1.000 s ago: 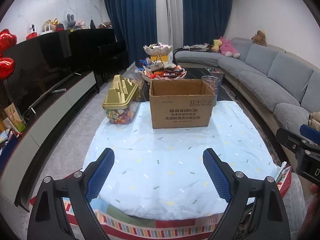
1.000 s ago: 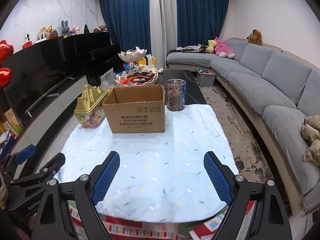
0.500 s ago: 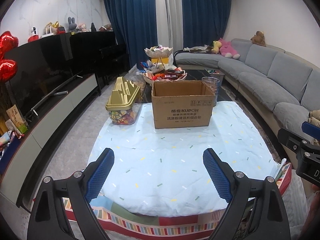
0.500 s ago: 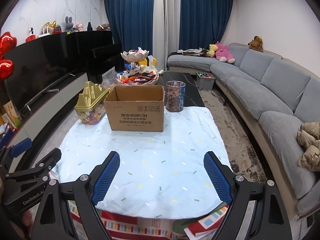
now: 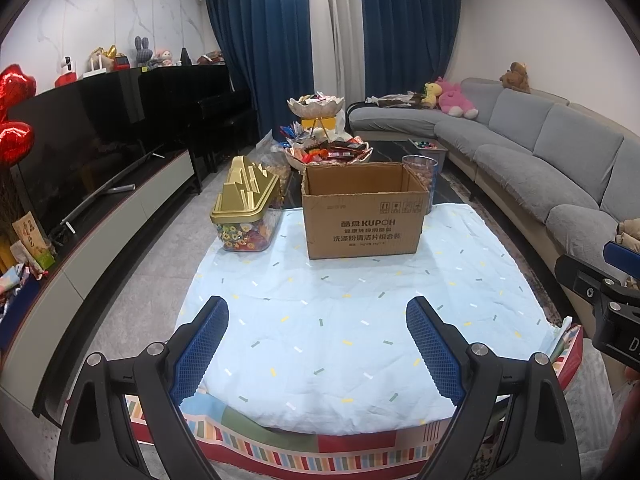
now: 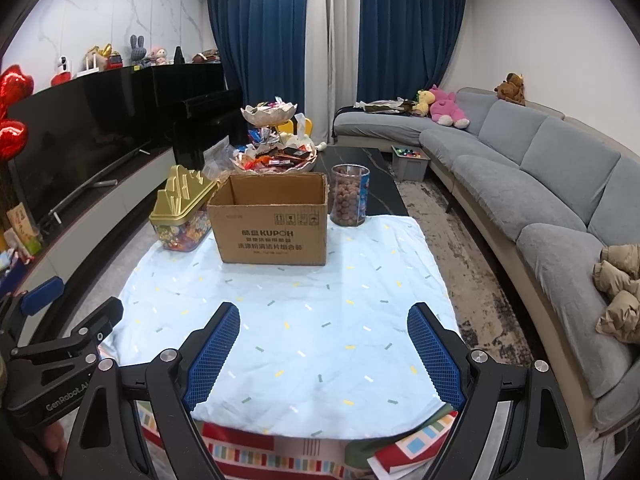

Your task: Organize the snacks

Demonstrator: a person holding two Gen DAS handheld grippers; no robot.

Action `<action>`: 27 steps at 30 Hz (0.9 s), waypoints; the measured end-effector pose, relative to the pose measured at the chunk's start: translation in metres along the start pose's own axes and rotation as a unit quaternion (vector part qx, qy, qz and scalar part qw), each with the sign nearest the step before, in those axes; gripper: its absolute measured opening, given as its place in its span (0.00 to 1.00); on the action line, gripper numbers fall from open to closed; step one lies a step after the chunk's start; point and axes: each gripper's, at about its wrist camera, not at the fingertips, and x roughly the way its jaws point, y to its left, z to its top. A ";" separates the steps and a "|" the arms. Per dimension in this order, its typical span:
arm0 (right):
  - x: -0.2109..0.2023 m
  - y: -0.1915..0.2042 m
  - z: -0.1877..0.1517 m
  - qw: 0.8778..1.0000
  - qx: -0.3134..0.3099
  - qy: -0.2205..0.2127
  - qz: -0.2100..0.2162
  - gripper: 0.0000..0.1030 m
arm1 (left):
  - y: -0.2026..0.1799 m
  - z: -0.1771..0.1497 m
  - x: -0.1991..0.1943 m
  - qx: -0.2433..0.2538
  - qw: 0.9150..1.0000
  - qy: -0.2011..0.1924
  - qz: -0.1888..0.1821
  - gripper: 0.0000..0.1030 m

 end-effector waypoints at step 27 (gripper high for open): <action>0.000 -0.001 0.000 1.000 0.001 -0.001 0.000 0.84 | -0.001 0.005 -0.002 -0.001 1.000 -0.004 0.002 0.90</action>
